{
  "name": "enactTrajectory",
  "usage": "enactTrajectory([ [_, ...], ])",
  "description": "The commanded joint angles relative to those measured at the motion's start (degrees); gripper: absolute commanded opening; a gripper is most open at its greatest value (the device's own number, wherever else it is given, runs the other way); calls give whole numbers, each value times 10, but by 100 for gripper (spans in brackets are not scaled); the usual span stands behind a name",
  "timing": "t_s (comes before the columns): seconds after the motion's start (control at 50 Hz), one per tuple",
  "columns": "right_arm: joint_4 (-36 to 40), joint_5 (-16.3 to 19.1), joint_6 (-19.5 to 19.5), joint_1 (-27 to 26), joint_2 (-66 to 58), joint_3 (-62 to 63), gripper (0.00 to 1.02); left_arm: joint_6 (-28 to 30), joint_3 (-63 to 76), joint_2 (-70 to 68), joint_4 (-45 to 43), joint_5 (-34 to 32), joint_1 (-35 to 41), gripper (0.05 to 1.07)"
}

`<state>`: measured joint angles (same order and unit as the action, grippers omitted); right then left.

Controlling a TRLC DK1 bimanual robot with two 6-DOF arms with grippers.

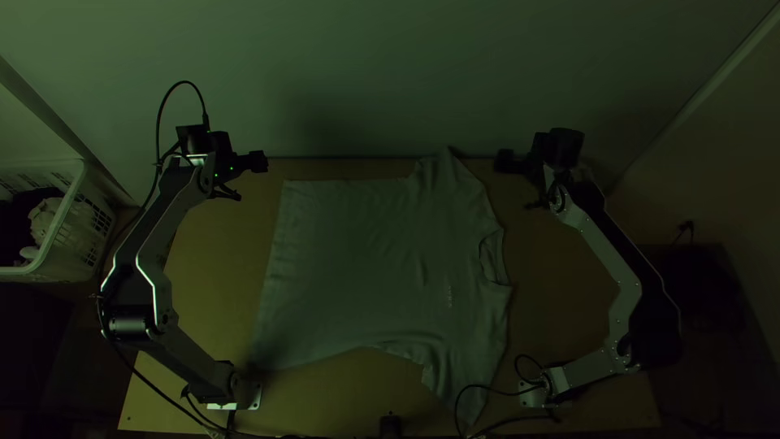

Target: Fold the t-shirt

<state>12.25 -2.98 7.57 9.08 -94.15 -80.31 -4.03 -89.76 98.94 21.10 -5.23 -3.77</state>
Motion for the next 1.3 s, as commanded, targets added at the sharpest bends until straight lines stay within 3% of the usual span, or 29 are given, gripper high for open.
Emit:
enactTrajectory([
  [0.0,24,1,19,5,-47,-41,98,9,-39,41,16,8,7,101],
  [0.6,23,5,25,-2,-140,-108,98,29,-178,233,80,36,38,101],
  [1.28,28,6,51,-10,-201,-163,98,44,-205,311,84,71,46,101],
])
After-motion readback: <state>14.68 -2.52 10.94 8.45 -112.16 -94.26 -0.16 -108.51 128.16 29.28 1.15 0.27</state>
